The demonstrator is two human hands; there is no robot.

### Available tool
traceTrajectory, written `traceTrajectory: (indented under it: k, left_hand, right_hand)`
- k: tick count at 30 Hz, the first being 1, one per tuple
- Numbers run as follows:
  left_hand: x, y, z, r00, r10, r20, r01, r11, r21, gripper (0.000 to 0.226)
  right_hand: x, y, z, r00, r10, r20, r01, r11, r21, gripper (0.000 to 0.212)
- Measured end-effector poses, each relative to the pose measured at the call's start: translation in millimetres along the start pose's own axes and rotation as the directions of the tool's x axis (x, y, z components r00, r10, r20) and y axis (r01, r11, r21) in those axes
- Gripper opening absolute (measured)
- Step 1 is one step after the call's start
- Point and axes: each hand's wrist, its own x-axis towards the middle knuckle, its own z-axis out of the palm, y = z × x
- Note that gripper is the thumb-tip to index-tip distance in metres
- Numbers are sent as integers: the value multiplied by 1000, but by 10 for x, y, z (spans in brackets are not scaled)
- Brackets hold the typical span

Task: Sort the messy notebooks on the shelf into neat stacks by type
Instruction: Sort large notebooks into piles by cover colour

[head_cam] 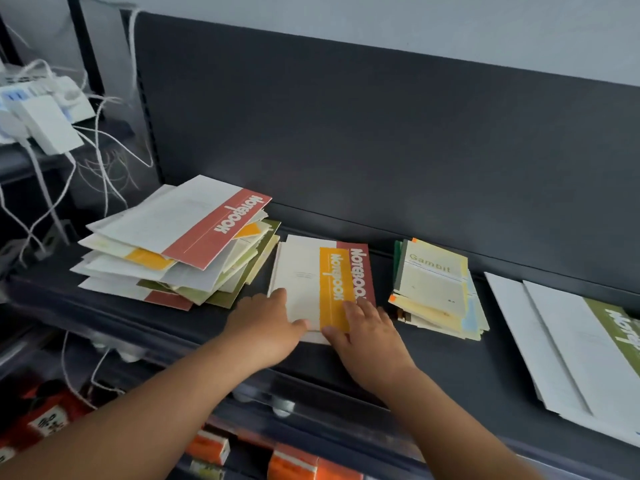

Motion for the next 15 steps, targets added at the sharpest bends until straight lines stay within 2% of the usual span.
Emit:
traceTrajectory:
  k: [2, 4, 5, 7, 8, 9, 12, 15]
  left_hand:
    - [-6, 34, -88, 1000, 16, 9, -14, 977, -214, 56]
    - [50, 23, -165, 997, -71, 19, 72, 882, -466, 56]
    - [100, -2, -191, 988, -146, 52, 148, 789, -596, 56]
    - [205, -91, -241, 954, -246, 172, 279, 514, -811, 44]
    - [238, -128, -254, 937, -256, 238, 326, 396, -859, 33]
    - [249, -140, -270, 923, -240, 299, 368, 335, -867, 23]
    - [245, -145, -226, 912, -151, 381, 410, 346, -844, 16]
    - [249, -147, -198, 941, -122, 315, 338, 349, -874, 21]
  right_hand:
    - [-11, -52, 8, 1000, 16, -1, -16, 1000, 12, 67]
    - [-26, -92, 4, 999, 37, 4, -37, 999, 30, 66]
    - [-30, -102, 3, 999, 45, -1, -45, 999, 32, 65]
    - [-34, -119, 4, 998, 53, -31, -52, 998, 28, 64]
    - [-37, -129, 10, 997, 53, -48, -51, 998, 36, 62]
    - [-45, -147, 14, 997, 55, -56, -52, 997, 51, 61]
    - [-56, -184, 40, 996, 65, -66, -59, 994, 96, 59]
    - [-83, -229, 9, 992, 88, -88, -75, 986, 150, 54]
